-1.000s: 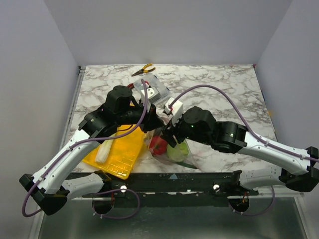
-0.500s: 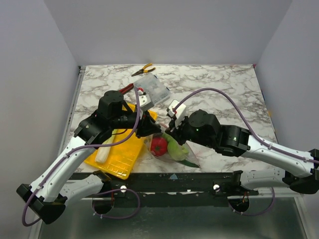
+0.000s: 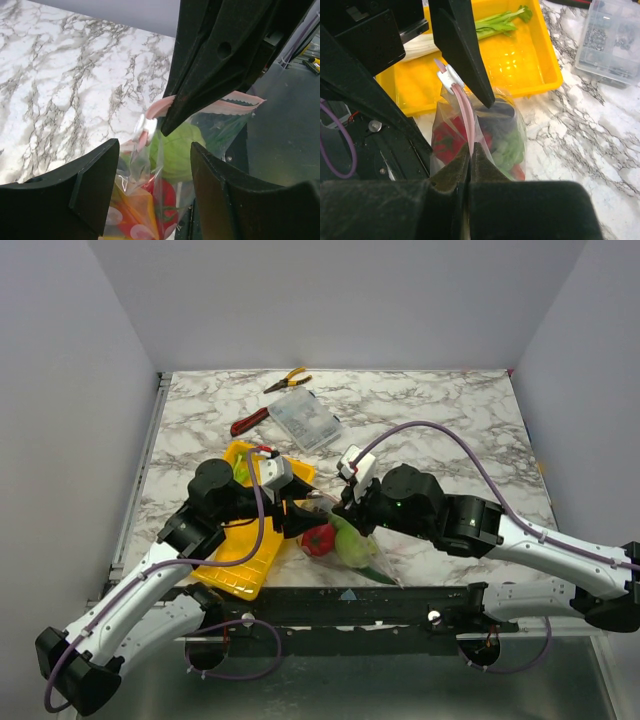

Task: Place the food in the zip-top bag and seal the zipper
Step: Zip the zipper food storage bag at the center of the board.

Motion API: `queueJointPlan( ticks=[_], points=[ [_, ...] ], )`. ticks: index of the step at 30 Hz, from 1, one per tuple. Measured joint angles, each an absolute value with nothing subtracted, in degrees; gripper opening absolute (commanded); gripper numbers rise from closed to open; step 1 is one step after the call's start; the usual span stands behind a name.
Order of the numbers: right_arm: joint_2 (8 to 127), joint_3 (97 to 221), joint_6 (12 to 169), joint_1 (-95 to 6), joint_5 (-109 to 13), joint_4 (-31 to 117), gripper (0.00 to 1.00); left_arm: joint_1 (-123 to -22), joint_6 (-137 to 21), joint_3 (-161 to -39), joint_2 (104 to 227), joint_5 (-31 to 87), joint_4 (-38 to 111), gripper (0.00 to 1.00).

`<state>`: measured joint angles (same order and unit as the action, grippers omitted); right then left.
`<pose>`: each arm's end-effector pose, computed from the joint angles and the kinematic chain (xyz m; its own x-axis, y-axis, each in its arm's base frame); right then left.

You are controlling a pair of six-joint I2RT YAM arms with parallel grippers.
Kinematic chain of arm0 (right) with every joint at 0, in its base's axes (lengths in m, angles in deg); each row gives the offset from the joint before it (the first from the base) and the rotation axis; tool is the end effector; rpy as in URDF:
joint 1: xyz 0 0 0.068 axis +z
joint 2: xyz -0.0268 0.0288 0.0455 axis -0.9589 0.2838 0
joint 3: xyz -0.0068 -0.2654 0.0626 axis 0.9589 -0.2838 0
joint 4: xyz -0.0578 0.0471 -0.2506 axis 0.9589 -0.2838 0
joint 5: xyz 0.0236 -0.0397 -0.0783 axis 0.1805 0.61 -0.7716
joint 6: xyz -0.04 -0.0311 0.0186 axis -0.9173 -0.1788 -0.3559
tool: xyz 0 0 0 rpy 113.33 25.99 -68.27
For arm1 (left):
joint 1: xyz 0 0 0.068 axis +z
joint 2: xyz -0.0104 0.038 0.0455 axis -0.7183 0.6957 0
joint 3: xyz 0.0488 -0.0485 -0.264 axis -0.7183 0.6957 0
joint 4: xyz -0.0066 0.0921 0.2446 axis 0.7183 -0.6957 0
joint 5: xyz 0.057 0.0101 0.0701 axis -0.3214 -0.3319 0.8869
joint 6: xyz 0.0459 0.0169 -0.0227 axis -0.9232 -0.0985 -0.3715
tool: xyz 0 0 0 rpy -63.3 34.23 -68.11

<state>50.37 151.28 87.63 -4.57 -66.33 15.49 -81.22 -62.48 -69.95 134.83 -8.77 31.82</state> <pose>0.0940 0.2262 0.3820 -0.2064 -0.3447 -0.9157 -0.8467 0.5320 -0.0094 0.1320 -0.1245 0.3388 -0.2055 0.0338 -0.9781 0.9653 0.1718 -0.1969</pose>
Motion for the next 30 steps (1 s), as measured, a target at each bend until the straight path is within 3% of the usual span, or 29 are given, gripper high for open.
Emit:
queueJointPlan(
  ticks=[5, 7, 12, 15, 19, 20, 23, 24, 30],
  points=[
    [50.30, 151.15, 87.71, -4.57, -65.76, 16.19, 0.00, -80.70, -61.84, -69.95, 136.12, -8.73, 34.99, 0.61],
    [50.22, 151.15, 87.71, -4.57, -65.67, 16.19, 0.00, -80.09, -61.93, -69.97, 136.23, -8.75, 35.21, 0.56],
    [49.43, 151.02, 87.69, -4.57, -65.52, 16.21, 0.00, -78.69, -62.91, -70.45, 136.90, -11.20, 35.21, 0.27],
    [49.15, 150.89, 87.69, -4.57, -65.50, 16.21, 0.00, -78.25, -63.05, -71.85, 139.09, -13.47, 35.08, 0.00],
    [49.28, 150.87, 87.73, -4.59, -64.86, 16.16, 0.01, -77.68, -62.50, -72.16, 141.19, -16.07, 35.40, 0.00],
    [49.39, 150.87, 87.89, -4.59, -64.69, 16.16, 0.07, -77.49, -62.28, -72.16, 141.30, -16.51, 35.56, 0.00],
    [50.00, 151.31, 88.63, -4.59, -64.64, 16.23, 0.37, -77.09, -61.41, -72.16, 141.30, -17.45, 35.86, 0.00],
    [50.39, 151.72, 88.63, -4.59, -64.49, 16.40, 0.41, -77.01, -61.01, -72.16, 141.32, -17.80, 35.88, 0.00],
    [53.28, 155.46, 88.52, -4.59, -63.57, 17.98, 0.43, -76.31, -58.54, -72.16, 142.41, -20.33, 36.23, 0.00]
  ],
)
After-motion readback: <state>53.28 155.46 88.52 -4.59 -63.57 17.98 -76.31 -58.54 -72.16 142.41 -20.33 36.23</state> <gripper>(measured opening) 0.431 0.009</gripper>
